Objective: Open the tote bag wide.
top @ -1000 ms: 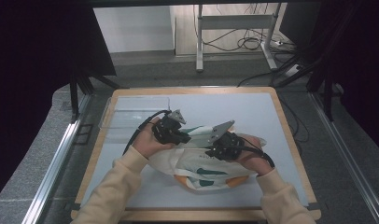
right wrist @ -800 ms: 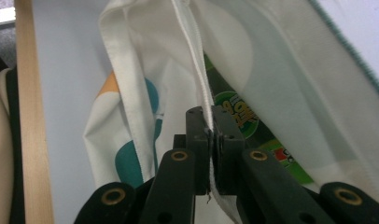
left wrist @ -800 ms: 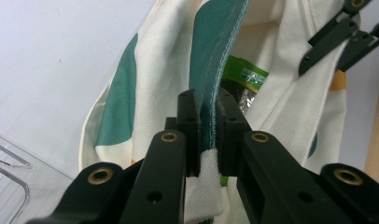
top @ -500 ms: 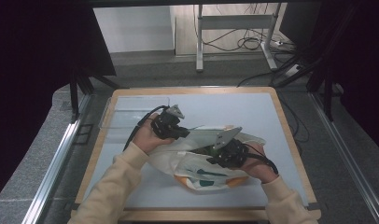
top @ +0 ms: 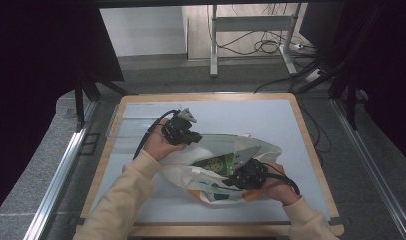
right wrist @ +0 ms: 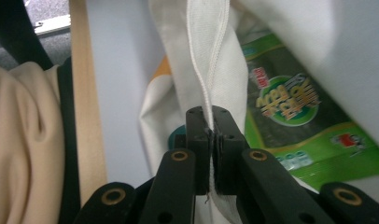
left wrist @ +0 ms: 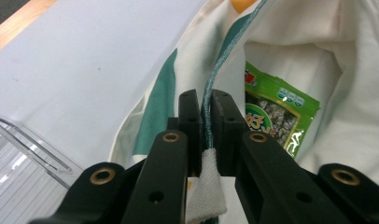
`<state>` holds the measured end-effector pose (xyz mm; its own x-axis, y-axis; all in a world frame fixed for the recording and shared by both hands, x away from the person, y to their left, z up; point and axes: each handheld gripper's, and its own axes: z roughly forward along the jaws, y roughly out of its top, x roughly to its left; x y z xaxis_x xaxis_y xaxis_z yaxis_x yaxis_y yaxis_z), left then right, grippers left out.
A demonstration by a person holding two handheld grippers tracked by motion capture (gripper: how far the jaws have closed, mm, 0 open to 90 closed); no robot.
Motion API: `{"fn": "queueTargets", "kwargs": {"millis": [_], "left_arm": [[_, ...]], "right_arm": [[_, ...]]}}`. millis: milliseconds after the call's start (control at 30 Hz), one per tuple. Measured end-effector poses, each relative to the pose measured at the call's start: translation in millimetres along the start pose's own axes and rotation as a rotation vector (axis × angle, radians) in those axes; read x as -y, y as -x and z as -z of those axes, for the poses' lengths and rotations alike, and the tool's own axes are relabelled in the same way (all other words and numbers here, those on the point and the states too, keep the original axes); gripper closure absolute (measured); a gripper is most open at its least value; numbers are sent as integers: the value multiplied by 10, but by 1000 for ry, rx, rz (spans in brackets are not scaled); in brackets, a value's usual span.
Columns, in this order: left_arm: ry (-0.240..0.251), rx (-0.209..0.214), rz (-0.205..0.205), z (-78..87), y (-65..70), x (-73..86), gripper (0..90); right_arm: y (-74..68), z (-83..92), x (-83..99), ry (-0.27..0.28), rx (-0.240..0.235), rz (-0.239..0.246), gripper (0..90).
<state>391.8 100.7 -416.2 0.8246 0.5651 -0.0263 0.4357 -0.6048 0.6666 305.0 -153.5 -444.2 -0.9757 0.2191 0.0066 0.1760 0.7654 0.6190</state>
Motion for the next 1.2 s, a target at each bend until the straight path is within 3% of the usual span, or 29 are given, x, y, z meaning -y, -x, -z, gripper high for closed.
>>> {"fn": "queueTargets", "kwargs": {"millis": [400,800,1200], "left_arm": [[3,-61,26,-78,-120,-42,849],[19,-91,60,-156,-263,-38,850],[-4,-123,96,-246,-431,-95,849]], "right_arm": [[-62,-30,90,16,-48,-22,867],[-145,-109,161,3,-92,-29,867],[-246,-174,268,-14,-129,-38,867]]}}
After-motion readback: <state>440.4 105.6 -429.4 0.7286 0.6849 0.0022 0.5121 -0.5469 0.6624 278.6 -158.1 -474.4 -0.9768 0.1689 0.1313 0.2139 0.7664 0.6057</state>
